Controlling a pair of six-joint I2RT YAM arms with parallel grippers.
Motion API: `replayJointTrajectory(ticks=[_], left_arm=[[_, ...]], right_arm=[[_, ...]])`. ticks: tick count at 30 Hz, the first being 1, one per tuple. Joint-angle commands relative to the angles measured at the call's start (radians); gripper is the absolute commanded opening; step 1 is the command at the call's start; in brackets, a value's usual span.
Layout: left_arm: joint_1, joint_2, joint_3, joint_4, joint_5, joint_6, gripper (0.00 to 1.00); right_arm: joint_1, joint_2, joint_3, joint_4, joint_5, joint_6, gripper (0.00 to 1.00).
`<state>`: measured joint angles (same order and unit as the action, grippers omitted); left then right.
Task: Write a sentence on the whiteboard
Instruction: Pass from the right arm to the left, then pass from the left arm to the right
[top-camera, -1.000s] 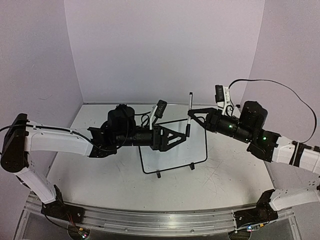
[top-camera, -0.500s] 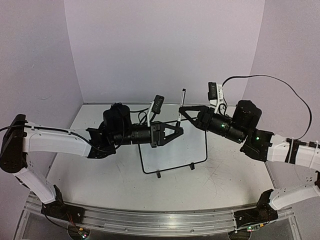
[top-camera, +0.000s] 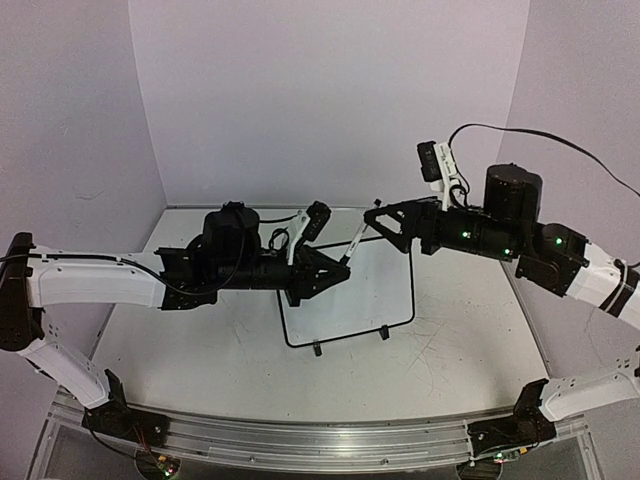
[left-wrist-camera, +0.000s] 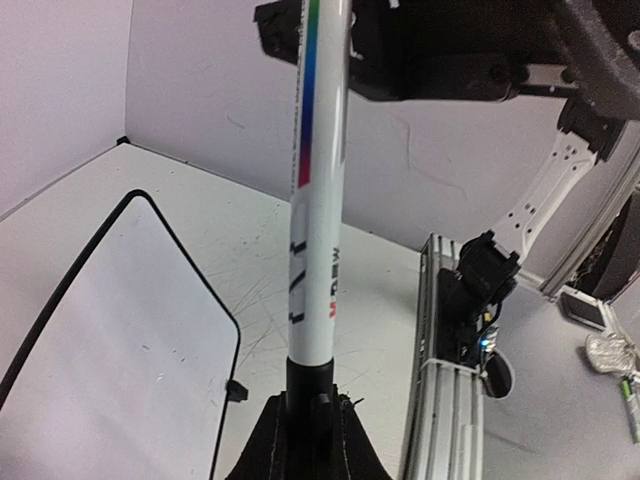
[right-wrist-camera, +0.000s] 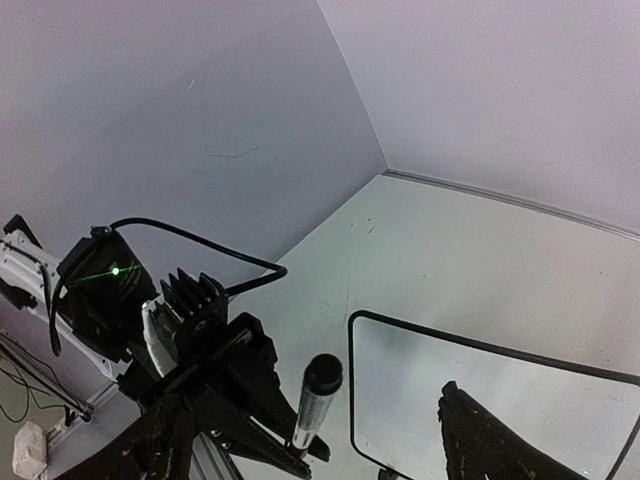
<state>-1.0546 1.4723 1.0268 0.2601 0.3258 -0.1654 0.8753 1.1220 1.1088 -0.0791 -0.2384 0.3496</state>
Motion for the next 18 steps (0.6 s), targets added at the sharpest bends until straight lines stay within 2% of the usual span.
replayJointTrajectory(ticks=[1,5,8,10,13,18], left_arm=[[0.004,-0.045,0.068,-0.103,-0.068,0.133,0.00],[0.004,-0.062,0.068,-0.112,-0.077,0.153,0.00],[0.004,-0.076,0.064,-0.113,-0.085,0.153,0.00],[0.004,-0.082,0.060,-0.112,-0.093,0.148,0.00],[0.004,-0.082,0.063,-0.110,-0.085,0.142,0.00],[0.004,-0.073,0.067,-0.108,-0.066,0.133,0.00]], right_arm=[[0.000,-0.012,0.041,-0.106,-0.068,-0.188,0.84],[0.000,0.016,0.052,-0.127,-0.002,-0.180,0.87],[-0.001,0.060,0.093,-0.159,-0.026,-0.124,0.84],[0.000,0.090,0.102,-0.159,-0.081,-0.101,0.76],[0.000,0.136,0.116,-0.146,-0.152,-0.065,0.59],[0.000,0.184,0.101,-0.056,-0.240,0.008,0.44]])
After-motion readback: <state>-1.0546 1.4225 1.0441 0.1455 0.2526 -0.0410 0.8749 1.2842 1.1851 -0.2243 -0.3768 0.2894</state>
